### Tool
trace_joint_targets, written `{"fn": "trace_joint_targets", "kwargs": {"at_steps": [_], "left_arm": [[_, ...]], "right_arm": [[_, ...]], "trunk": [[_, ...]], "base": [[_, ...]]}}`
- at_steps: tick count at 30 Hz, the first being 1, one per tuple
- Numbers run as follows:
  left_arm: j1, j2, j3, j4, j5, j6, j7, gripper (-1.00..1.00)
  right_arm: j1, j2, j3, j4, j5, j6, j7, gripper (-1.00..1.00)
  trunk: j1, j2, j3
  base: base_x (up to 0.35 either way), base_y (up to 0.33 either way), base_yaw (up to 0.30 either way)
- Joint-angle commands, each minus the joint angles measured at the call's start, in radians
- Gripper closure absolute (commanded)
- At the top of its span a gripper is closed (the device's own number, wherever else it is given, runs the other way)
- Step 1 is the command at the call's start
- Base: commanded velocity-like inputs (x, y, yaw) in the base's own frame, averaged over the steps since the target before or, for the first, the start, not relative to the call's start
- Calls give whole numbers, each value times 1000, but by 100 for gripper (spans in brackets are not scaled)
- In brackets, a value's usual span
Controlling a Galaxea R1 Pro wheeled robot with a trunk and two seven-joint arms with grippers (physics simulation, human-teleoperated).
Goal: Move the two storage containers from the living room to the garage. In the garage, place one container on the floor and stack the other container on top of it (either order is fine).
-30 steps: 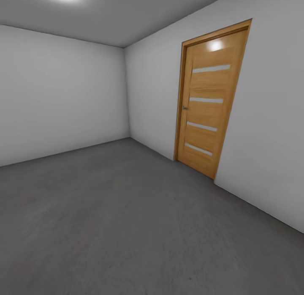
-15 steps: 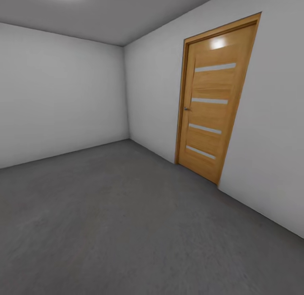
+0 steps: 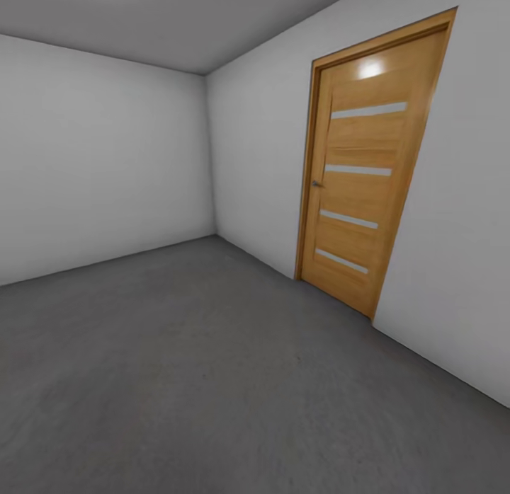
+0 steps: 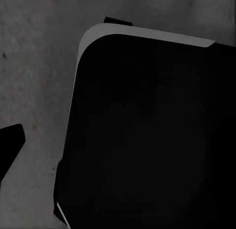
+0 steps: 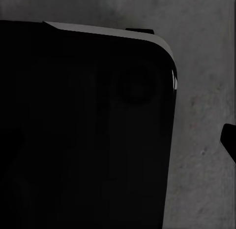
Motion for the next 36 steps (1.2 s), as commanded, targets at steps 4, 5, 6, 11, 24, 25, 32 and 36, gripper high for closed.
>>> {"fn": "trace_joint_targets", "kwargs": {"at_steps": [4,5,6,11,24,25,32,36], "left_arm": [[0,0,0,0,5,-2,1,-100],[0,0,0,0,5,-2,1,-100],[0,0,0,0,4,-2,1,-100],[0,0,0,0,4,-2,1,-100],[0,0,0,0,5,-2,2,-100],[0,0,0,0,5,-2,2,-100],[0,0,0,0,5,-2,1,-100],[0,0,0,0,5,-2,1,-100]], "right_arm": [[0,0,-1,1,5,-4,0,-100],[0,0,-1,1,5,-4,0,-100],[0,0,-1,1,5,-4,0,-100],[0,0,-1,1,5,-4,0,-100],[0,0,-1,1,5,-4,0,-100],[0,0,-1,1,5,-4,0,-100],[0,0,-1,1,5,-4,0,-100],[0,0,-1,1,5,-4,0,-100]], "trunk": [[1,0,-1],[1,0,-1],[1,0,-1],[1,0,-1],[1,0,-1],[1,0,-1],[1,0,-1],[1,0,-1]], "base": [[323,0,0],[323,0,0],[323,0,0],[323,0,0],[323,0,0],[324,0,0],[323,0,0],[323,0,0]]}}
